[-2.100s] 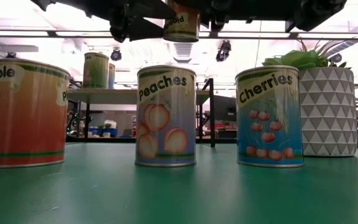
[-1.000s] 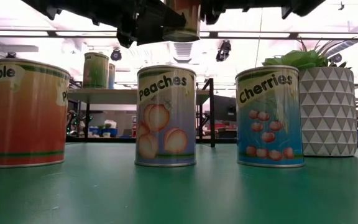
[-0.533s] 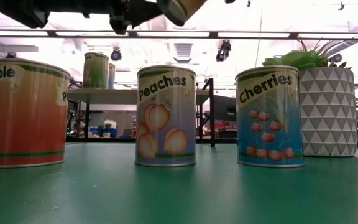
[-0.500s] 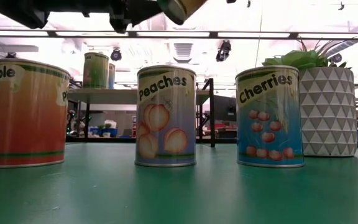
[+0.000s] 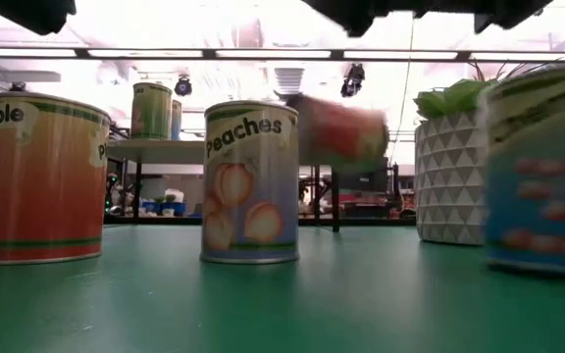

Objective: Pick and place cans onto a shelf
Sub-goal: Put the top canned pineapple on the shelf

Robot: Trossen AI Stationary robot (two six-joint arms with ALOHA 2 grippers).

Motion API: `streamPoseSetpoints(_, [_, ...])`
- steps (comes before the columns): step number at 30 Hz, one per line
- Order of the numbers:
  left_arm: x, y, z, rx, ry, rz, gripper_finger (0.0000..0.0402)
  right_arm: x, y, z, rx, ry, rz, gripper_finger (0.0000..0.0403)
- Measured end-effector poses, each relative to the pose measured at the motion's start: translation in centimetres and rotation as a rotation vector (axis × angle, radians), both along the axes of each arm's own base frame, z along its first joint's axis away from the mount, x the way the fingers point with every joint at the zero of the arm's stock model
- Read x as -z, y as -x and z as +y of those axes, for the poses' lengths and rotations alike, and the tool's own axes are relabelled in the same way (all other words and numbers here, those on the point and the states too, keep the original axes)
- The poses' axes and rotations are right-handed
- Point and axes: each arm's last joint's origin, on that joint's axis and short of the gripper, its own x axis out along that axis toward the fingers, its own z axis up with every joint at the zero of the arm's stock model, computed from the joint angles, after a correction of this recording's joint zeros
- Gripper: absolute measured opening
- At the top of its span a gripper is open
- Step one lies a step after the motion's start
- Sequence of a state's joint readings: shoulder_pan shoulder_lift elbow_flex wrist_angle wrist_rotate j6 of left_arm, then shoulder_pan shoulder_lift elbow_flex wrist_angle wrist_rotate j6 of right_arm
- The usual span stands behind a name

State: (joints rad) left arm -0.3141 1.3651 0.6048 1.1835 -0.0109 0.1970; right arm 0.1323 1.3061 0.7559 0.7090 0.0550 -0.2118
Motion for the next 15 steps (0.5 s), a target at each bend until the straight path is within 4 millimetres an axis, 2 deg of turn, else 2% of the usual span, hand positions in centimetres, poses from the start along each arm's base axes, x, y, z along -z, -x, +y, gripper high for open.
streamPoseSetpoints(4, [-0.2, 0.4, 0.1, 0.015, 0.035, 0.02, 0.0285, 0.1, -0.7, 0.0, 0.011, 0.012, 0.006, 0.0365])
streamPoseSetpoints(7, [-0.5, 0.7, 0.3, 0.027, 0.073, 0.06, 0.0286, 0.2, -0.9, -0.2, 0.102, -0.023, 0.063, 0.0365])
streamPoseSetpoints(11, [-0.2, 1.0, 0.7, -0.061, 0.139, 0.183, 0.0286, -0.6, -0.8, -0.5, 0.195, -0.072, 0.289, 0.0365])
streamPoseSetpoints(15, [0.1, 1.5, 1.3, -0.196, 0.207, 0.3, 0.0286, -1.4, -0.4, -0.5, 0.238, -0.157, 0.599, 0.0365])
